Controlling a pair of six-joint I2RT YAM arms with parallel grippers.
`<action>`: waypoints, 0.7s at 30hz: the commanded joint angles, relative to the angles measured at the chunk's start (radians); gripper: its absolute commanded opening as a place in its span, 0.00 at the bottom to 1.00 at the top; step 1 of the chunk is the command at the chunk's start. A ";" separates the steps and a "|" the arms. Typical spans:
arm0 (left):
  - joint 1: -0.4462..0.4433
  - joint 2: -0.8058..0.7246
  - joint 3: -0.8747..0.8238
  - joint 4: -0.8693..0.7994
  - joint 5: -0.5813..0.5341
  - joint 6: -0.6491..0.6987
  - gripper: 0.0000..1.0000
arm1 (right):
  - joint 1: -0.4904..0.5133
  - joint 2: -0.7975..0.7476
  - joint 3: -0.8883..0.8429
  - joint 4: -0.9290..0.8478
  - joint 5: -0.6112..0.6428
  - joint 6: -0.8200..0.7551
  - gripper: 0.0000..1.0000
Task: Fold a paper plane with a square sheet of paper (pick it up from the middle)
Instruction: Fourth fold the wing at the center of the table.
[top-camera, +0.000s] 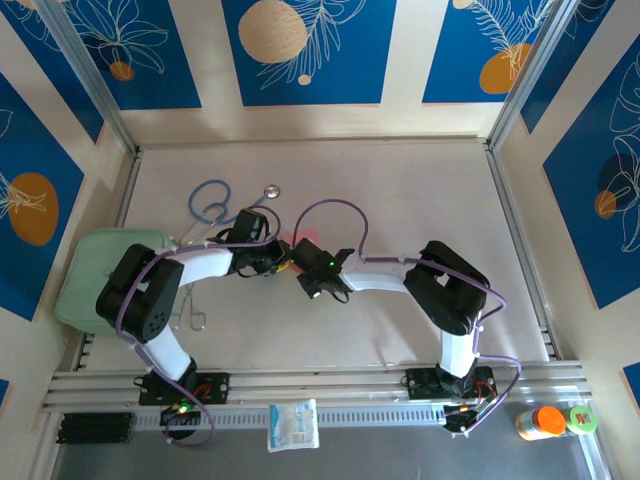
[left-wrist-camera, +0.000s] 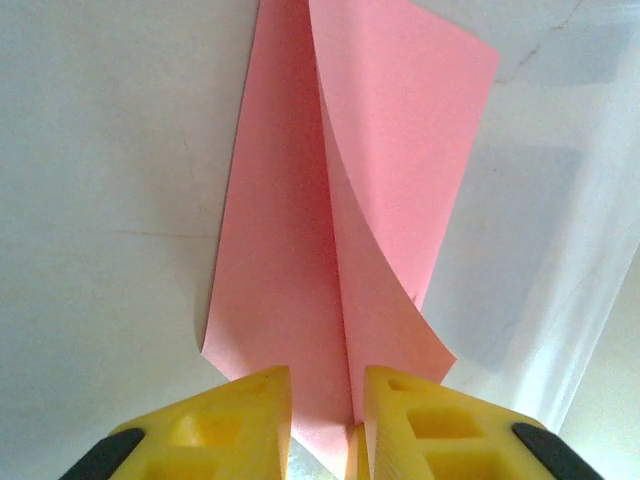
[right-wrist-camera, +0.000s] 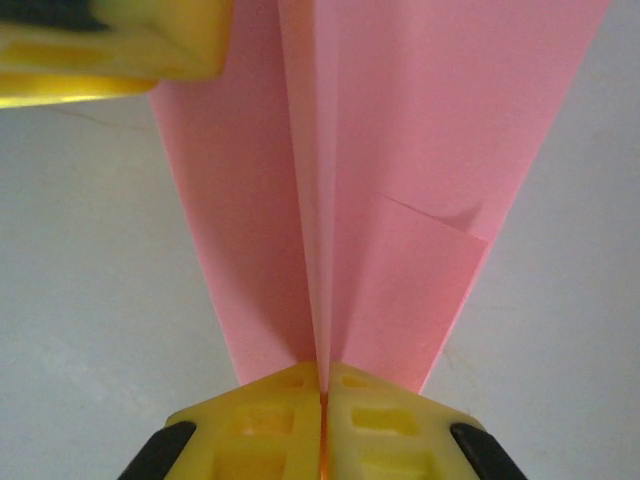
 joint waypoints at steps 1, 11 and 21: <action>-0.005 -0.022 -0.029 -0.009 -0.005 0.014 0.26 | -0.028 -0.048 -0.024 0.025 -0.129 -0.002 0.09; -0.009 -0.005 -0.050 0.067 0.036 0.007 0.22 | -0.122 -0.069 -0.070 0.074 -0.368 0.008 0.09; -0.024 0.023 -0.056 0.159 0.082 -0.003 0.22 | -0.222 -0.081 -0.119 0.131 -0.578 0.012 0.09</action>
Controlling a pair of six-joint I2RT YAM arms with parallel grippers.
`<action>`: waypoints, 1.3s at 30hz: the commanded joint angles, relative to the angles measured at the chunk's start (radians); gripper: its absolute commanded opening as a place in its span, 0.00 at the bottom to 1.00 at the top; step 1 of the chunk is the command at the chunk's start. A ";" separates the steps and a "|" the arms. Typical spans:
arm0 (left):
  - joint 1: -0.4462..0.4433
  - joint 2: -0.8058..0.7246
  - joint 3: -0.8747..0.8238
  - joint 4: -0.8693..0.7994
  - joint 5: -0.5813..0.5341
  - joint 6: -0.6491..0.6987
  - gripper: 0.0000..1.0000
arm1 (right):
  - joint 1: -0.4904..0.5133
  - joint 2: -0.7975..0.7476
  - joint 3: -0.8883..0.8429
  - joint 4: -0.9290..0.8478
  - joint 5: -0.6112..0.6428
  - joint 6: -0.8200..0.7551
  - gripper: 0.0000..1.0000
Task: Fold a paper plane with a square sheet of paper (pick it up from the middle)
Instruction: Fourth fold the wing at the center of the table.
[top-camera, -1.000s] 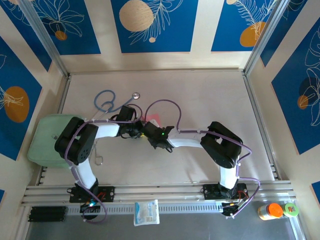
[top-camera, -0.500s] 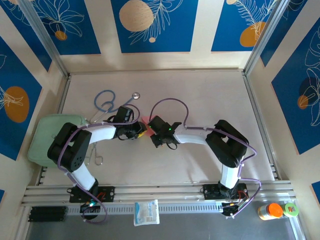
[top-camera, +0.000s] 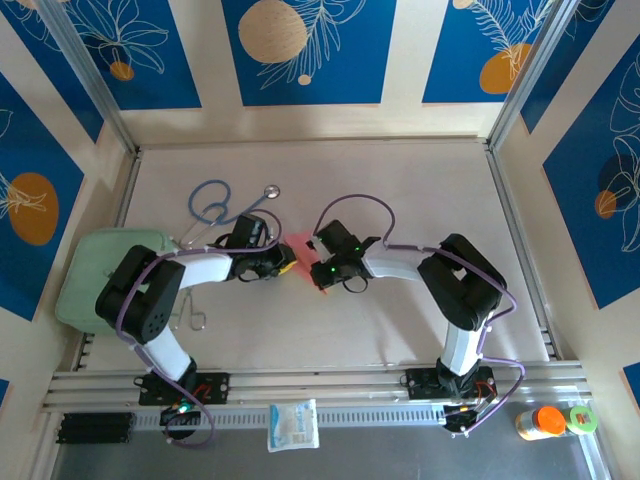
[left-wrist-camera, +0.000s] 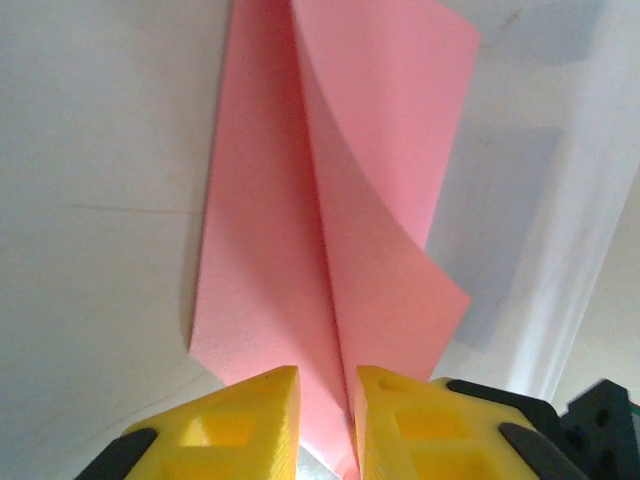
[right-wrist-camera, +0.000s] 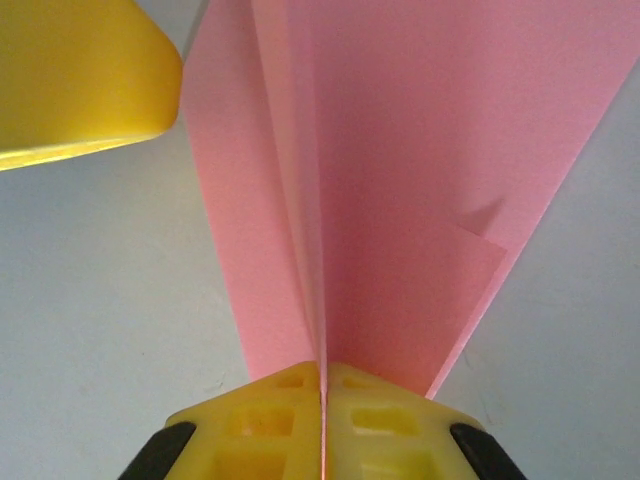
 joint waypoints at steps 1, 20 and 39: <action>-0.016 0.026 0.000 0.059 0.041 -0.007 0.22 | -0.034 -0.039 -0.032 0.031 -0.136 0.009 0.09; -0.036 0.125 0.069 0.093 0.080 0.006 0.31 | -0.135 -0.034 -0.085 0.099 -0.309 -0.032 0.10; -0.052 0.182 0.109 -0.045 0.054 0.027 0.36 | -0.130 -0.041 -0.087 0.084 -0.244 0.012 0.20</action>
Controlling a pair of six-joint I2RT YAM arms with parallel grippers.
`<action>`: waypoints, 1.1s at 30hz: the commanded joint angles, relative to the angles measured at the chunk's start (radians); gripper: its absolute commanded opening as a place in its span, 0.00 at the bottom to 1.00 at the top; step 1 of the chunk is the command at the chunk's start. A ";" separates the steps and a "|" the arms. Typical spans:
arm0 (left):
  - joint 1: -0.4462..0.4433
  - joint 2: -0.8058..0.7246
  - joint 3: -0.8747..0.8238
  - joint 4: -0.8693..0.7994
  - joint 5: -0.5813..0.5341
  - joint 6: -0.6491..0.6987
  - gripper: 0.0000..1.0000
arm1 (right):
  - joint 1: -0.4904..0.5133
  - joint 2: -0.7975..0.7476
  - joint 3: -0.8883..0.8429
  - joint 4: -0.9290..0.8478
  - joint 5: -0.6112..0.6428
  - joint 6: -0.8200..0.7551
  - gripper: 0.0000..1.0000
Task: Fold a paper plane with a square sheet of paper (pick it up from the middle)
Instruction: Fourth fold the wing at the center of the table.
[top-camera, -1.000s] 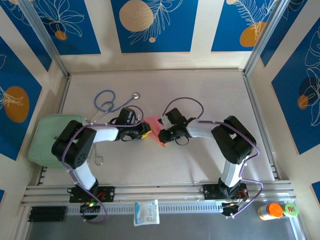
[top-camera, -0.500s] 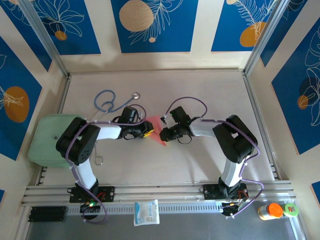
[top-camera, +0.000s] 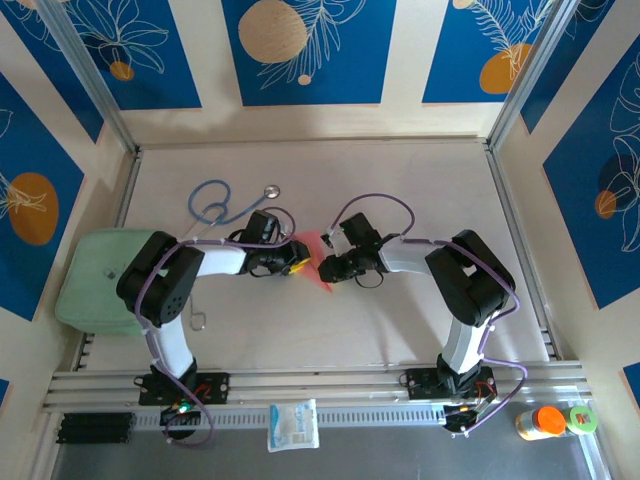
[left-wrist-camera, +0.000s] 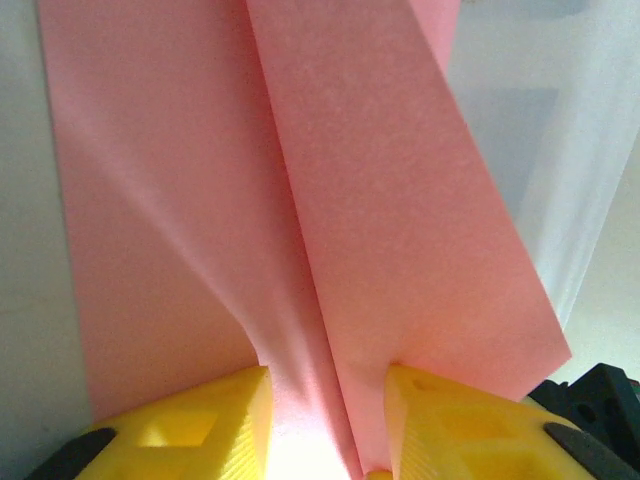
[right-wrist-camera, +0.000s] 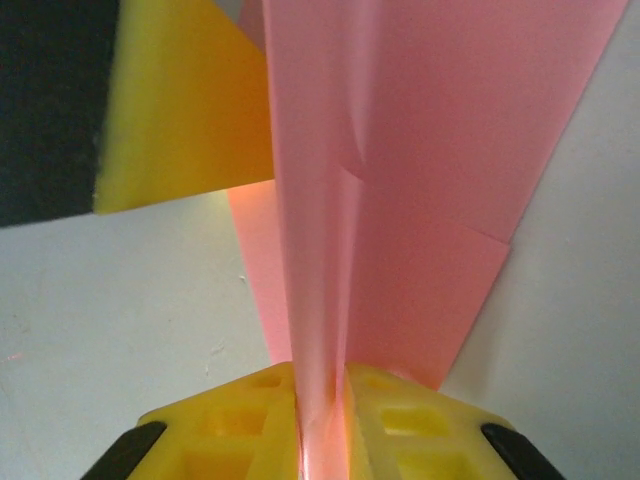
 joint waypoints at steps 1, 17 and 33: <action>-0.017 0.040 0.010 -0.087 -0.006 0.018 0.36 | 0.005 -0.035 -0.015 -0.010 0.024 0.023 0.20; -0.031 0.064 0.029 -0.206 -0.050 0.051 0.42 | 0.019 -0.033 -0.012 -0.016 0.086 0.066 0.22; -0.034 0.067 0.029 -0.212 -0.049 0.051 0.44 | 0.022 -0.002 0.000 -0.030 0.100 0.083 0.21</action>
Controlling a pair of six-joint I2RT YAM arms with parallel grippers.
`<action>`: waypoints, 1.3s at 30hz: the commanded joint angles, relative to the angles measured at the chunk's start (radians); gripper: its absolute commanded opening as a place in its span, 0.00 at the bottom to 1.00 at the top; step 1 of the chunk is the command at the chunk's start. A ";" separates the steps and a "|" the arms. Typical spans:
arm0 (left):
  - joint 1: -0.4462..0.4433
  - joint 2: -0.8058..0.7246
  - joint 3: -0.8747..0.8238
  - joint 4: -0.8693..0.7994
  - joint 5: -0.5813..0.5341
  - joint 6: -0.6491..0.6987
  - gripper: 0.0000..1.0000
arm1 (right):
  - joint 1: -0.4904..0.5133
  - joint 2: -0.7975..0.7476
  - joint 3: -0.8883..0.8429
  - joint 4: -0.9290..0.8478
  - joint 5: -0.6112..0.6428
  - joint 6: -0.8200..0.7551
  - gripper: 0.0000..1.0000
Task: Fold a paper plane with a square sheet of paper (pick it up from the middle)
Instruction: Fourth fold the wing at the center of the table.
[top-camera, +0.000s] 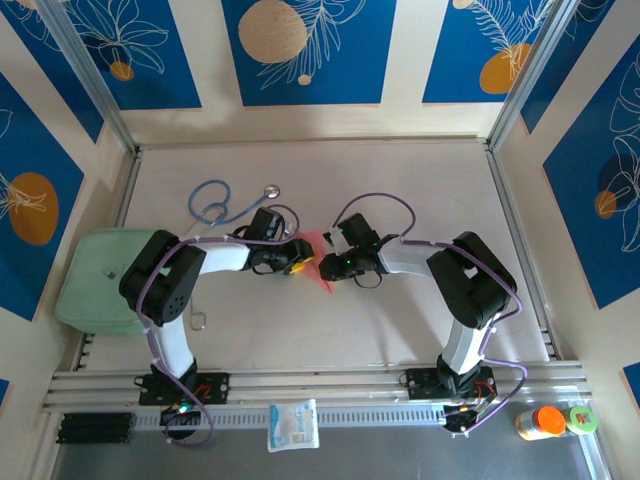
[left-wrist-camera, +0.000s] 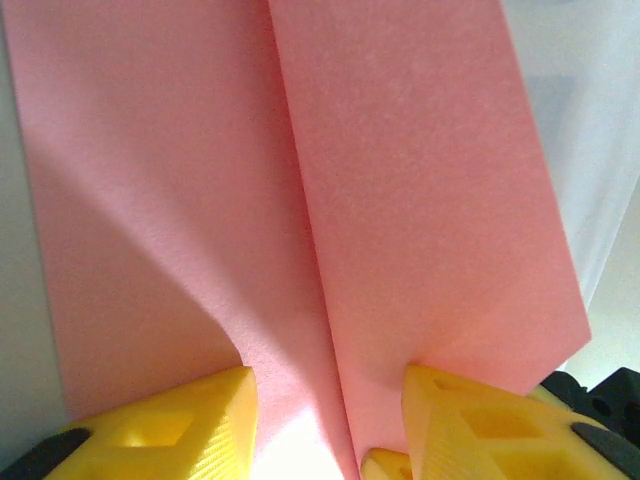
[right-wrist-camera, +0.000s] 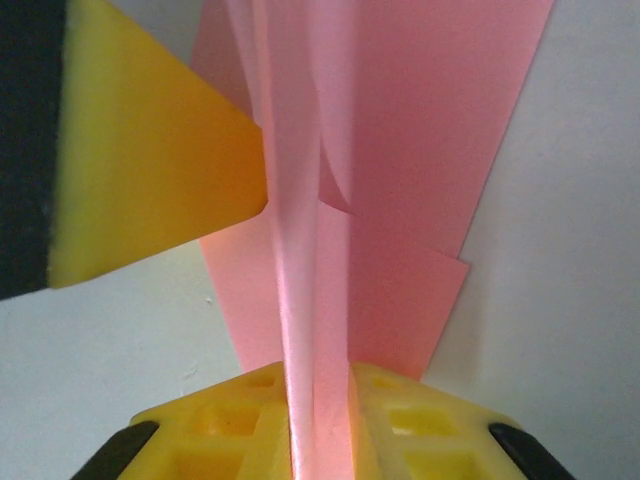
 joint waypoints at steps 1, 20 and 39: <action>-0.017 0.053 -0.024 -0.133 -0.034 0.021 0.44 | 0.005 0.015 -0.001 -0.026 -0.001 0.015 0.20; -0.009 -0.070 0.010 -0.068 -0.011 0.027 0.43 | -0.072 0.031 -0.058 0.075 -0.219 0.045 0.08; -0.008 -0.050 -0.098 0.235 0.065 -0.008 0.19 | -0.138 0.098 -0.084 0.173 -0.489 0.058 0.03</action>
